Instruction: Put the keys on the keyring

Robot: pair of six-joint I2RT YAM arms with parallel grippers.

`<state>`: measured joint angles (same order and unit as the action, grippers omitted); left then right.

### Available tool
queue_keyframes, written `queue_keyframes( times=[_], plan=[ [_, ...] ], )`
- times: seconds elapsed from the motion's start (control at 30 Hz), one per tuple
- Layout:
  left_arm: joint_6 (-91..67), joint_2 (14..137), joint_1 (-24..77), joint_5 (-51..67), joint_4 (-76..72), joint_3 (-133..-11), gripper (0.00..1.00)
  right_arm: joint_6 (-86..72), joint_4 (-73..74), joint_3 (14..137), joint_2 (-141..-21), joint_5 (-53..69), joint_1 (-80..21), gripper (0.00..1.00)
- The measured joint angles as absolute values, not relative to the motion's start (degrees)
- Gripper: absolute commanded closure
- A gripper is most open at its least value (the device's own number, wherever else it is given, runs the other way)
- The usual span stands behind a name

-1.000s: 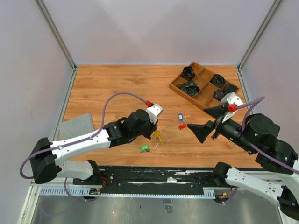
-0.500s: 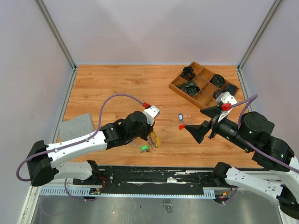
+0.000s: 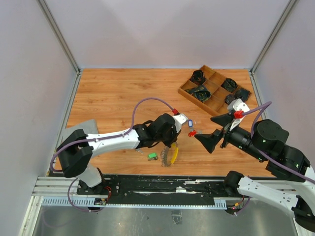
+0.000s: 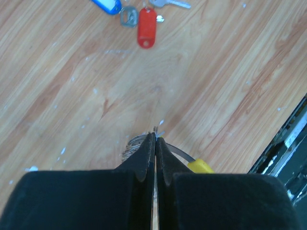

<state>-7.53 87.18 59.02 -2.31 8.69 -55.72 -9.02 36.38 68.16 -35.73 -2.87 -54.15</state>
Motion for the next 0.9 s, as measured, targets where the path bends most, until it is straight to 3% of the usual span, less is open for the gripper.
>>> queue_keyframes(
  times=[0.1, 0.47, 0.9],
  plan=[
    [-7.42, 91.11, 59.31, -0.78, 6.66, -58.17, 0.95, -9.56, 36.45, 67.07, -34.92, -3.25, -54.13, 0.02],
    [-8.16, 97.89, 59.81, 3.60, 2.02, -60.12, 0.61, -12.93, 39.99, 65.58, -35.83, -12.91, -54.15, 0.02],
    [-12.60, 81.69, 56.66, 3.27, -0.91, -51.18, 0.53, -12.97, 47.18, 67.09, -41.95, -18.00, -54.13, 0.03]
  ],
)
